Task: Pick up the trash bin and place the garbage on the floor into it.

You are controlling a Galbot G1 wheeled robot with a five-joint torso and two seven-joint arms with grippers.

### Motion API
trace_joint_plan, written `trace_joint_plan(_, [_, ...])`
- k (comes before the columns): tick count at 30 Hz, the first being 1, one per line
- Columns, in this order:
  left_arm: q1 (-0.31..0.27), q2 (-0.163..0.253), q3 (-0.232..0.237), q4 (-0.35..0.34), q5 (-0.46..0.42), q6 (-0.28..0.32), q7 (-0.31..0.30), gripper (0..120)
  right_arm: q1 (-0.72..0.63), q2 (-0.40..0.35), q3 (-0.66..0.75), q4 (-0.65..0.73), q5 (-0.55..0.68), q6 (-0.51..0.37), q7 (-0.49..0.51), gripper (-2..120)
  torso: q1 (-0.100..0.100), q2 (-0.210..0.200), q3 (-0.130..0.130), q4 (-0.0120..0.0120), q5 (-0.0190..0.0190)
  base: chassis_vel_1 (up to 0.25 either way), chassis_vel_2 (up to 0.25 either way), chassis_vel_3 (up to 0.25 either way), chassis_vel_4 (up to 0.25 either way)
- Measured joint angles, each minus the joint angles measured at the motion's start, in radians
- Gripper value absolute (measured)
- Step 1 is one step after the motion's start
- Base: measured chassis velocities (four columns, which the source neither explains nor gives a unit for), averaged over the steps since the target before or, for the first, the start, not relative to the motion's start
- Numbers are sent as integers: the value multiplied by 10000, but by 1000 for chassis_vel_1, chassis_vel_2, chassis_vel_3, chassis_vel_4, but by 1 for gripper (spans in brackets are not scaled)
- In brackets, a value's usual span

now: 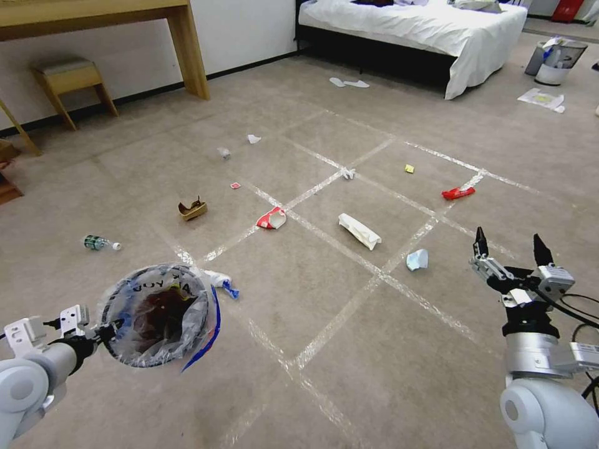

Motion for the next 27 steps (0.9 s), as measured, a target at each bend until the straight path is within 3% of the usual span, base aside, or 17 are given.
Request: trace_joint_plan(27, [84, -104, -51, -33, 157, 6, 99, 0, -54, 30, 3, 98, -43, -48, 11, 100, 1, 0, 1, 4, -1, -197, 196, 204, -203])
